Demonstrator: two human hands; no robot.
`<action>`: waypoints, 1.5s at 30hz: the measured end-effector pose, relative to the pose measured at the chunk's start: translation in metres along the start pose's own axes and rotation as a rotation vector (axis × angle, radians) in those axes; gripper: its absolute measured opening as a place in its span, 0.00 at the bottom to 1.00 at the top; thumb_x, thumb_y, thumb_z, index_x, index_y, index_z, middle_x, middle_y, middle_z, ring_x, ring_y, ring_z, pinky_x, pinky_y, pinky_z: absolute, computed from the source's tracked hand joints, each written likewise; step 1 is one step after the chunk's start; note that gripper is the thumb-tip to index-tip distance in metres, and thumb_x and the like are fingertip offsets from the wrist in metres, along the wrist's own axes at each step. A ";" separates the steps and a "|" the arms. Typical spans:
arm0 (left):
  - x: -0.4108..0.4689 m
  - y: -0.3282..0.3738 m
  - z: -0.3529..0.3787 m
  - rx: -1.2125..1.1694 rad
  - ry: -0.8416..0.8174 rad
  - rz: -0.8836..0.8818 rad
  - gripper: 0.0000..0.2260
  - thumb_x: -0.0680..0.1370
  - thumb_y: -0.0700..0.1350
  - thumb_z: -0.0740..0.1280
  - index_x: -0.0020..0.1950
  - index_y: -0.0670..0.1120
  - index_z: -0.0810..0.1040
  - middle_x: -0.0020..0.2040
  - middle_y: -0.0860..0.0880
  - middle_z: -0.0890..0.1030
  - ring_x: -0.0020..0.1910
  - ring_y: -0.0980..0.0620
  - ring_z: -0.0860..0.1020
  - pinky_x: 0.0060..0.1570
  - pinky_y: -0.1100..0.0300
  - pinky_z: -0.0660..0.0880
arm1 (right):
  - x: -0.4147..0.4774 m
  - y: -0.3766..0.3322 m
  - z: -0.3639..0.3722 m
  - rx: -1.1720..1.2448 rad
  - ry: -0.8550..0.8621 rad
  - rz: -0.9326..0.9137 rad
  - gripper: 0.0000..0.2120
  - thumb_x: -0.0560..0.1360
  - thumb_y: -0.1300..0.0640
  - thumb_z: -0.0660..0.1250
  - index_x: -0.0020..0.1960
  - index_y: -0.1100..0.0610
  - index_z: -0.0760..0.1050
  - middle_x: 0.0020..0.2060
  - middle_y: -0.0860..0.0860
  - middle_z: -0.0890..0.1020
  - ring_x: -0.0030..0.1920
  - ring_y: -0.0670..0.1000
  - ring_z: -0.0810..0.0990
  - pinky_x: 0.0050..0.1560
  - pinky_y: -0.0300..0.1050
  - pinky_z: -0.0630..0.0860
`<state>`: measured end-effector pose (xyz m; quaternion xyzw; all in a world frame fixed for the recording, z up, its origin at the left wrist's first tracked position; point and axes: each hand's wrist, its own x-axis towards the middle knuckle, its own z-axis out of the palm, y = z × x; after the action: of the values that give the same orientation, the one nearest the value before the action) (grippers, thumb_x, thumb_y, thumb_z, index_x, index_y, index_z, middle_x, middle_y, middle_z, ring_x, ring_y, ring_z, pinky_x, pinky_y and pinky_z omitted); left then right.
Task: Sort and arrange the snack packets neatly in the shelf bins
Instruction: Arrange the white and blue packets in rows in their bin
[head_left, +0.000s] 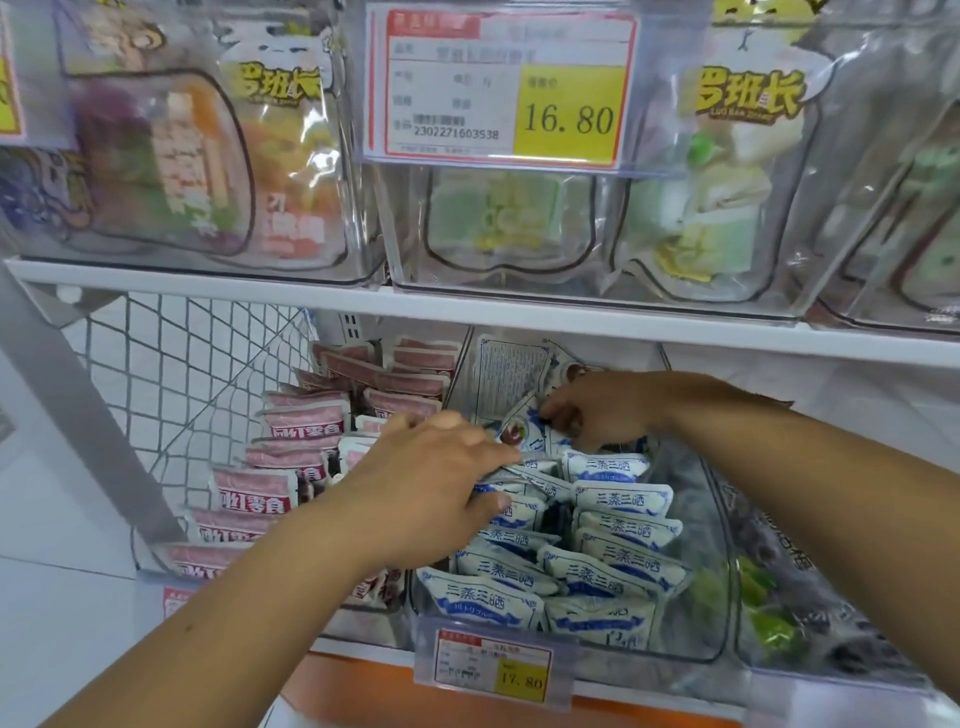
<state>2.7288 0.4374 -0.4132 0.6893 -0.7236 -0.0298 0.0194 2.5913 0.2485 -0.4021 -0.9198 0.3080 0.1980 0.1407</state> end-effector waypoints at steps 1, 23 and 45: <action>0.000 0.000 0.000 0.000 0.000 0.002 0.23 0.81 0.62 0.53 0.76 0.62 0.57 0.72 0.62 0.65 0.71 0.58 0.58 0.69 0.49 0.55 | 0.002 -0.001 0.001 -0.016 0.005 0.004 0.24 0.73 0.62 0.68 0.67 0.51 0.70 0.56 0.49 0.78 0.54 0.52 0.75 0.54 0.46 0.73; 0.000 -0.001 0.003 -0.068 0.028 0.005 0.22 0.81 0.60 0.54 0.75 0.62 0.58 0.70 0.63 0.67 0.67 0.59 0.59 0.66 0.55 0.61 | -0.013 0.005 0.009 -0.051 0.085 0.026 0.12 0.72 0.66 0.64 0.46 0.48 0.72 0.45 0.48 0.76 0.47 0.52 0.74 0.40 0.42 0.71; 0.001 0.007 -0.005 0.034 0.037 -0.030 0.30 0.80 0.61 0.57 0.78 0.57 0.50 0.76 0.58 0.60 0.75 0.56 0.55 0.75 0.48 0.48 | -0.045 0.012 -0.019 0.051 -0.038 0.047 0.16 0.70 0.45 0.73 0.56 0.38 0.75 0.56 0.44 0.81 0.53 0.56 0.83 0.60 0.58 0.75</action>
<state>2.7220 0.4365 -0.4074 0.7007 -0.7131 -0.0050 0.0205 2.5566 0.2553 -0.3667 -0.9045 0.3319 0.2109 0.1651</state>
